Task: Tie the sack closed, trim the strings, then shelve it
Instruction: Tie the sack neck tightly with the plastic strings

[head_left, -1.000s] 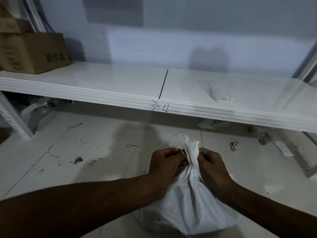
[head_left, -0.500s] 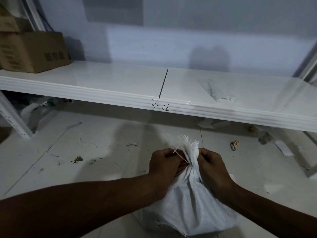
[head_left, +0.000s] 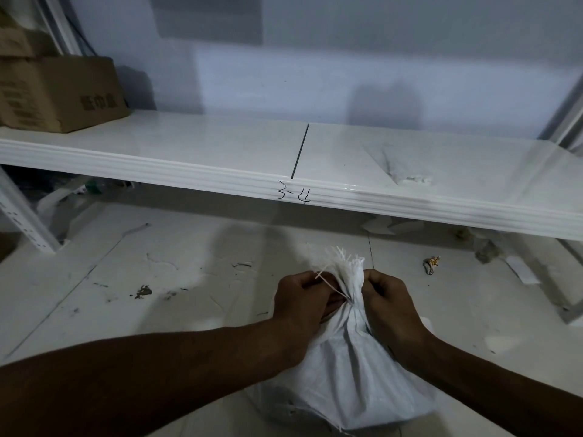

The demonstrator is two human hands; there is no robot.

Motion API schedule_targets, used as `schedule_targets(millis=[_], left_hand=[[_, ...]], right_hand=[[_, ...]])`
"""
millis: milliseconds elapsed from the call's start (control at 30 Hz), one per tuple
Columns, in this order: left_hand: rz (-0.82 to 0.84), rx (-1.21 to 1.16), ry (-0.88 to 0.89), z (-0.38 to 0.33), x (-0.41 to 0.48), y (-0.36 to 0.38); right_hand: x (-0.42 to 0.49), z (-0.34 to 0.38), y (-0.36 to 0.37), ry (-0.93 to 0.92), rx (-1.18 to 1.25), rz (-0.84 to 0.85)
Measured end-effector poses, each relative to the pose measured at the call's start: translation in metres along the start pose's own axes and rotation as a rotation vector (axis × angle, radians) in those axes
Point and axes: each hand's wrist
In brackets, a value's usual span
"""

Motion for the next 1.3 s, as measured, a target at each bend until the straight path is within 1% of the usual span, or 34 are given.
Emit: schedule_targets(millis=[200,533,700,967,1133,1300], left_hand=[[0.003,0.066,-0.013,0.0015,0.0044,-0.0004],[0.030,0.068,-0.066,0.0016,0.0081,0.0005],[0.083,0.053,-0.082,0.0003,0.0081,-0.0007],[0.086,0.069,-0.087,-0.0006,0.0042,-0.0016],[-0.010,0.119,-0.031,0.0013,0.0039,-0.0006],[-0.056,0.132,0.036,0.0025,0.0004,0.0015]], right_hand=[[0.0004,-0.0028,0.0011,-0.021,-0.002,0.007],[-0.0003,-0.0065,0.0016,-0.021,-0.002,0.020],[-0.0005,-0.0050,0.0011,-0.023,-0.010,0.026],[0.0003,-0.0007,-0.0050,-0.014,0.023,0.125],[-0.0009,0.0023,-0.0067,0.003,0.060,0.119],[-0.0019,0.0019,-0.0062,0.008,0.094,0.086]])
Point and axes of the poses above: each hand's wrist, its own x-axis towards the middle knuckle, its own y-axis out of the palm, z = x × y, and after that the axes turned 14 degrees about -y, right-handed
